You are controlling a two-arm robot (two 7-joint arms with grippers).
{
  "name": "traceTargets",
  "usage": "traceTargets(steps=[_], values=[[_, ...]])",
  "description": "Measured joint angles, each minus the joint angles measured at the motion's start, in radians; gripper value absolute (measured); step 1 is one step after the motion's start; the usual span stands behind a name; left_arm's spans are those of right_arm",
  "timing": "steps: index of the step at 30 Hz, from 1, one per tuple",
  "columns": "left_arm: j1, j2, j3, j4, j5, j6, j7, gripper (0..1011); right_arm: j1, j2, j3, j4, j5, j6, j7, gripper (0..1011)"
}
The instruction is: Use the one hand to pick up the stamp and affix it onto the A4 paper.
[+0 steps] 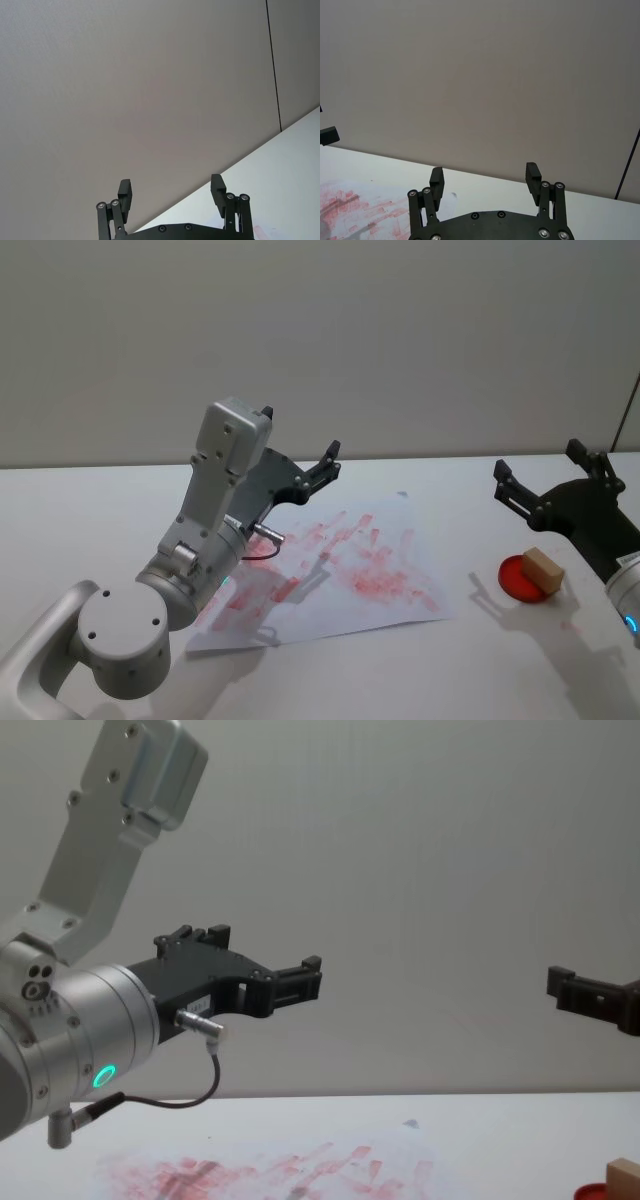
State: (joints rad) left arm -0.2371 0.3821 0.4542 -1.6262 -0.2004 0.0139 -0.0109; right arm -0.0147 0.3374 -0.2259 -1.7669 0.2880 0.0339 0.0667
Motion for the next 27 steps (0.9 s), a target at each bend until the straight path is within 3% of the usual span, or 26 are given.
traceTargets(steps=[27], values=[[0.000,0.000,0.000,0.000,0.000,0.000,0.000,1001,0.000,0.000,0.000,0.000,-0.001,0.000,0.000,1001]])
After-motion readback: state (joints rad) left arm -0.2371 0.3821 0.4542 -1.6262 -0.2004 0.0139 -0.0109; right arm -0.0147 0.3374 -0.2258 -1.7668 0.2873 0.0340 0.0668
